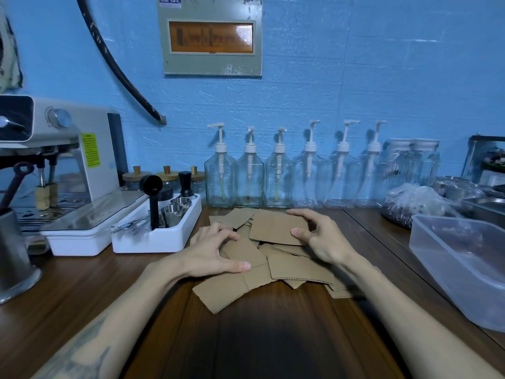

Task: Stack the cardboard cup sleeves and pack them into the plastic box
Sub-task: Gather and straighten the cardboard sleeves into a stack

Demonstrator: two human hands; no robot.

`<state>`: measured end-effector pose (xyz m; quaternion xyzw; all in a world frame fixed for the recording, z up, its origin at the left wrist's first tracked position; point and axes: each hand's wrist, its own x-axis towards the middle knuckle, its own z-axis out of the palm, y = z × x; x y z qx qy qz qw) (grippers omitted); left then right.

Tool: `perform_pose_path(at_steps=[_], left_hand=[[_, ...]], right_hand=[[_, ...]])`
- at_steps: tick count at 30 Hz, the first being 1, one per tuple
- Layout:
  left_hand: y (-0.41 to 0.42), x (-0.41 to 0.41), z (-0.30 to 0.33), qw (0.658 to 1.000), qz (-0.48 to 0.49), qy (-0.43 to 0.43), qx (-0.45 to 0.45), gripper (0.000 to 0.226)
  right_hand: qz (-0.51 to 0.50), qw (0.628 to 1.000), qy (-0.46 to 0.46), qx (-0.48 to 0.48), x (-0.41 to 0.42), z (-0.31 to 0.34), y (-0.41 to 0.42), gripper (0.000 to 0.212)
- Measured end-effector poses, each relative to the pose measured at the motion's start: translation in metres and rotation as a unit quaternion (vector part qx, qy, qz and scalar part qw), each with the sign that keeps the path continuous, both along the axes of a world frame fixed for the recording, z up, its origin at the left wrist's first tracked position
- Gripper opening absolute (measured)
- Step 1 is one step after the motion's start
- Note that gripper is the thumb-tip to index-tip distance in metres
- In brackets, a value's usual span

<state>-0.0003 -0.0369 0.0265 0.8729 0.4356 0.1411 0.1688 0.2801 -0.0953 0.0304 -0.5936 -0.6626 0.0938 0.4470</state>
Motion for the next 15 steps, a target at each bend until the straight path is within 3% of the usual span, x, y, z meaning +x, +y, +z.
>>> perform_pose_path(at_steps=[4,6,10,15], left_hand=[[-0.001,0.000,0.004,0.998,0.011,-0.022,-0.053,0.083],[-0.001,-0.002,0.006,0.989,0.010,-0.106,-0.106,0.071],[0.002,-0.008,0.013,0.940,0.007,-0.300,-0.163,0.035],[-0.006,-0.004,0.024,0.868,0.014,-0.471,-0.157,0.030]], right_hand=[[-0.003,1.000,-0.005,-0.001,-0.001,0.001,0.000,0.039],[-0.002,1.000,0.002,0.000,0.000,0.001,0.000,0.039],[0.004,1.000,0.015,0.003,0.001,-0.001,0.001,0.039],[0.040,0.998,0.042,-0.002,-0.001,-0.004,0.007,0.039]])
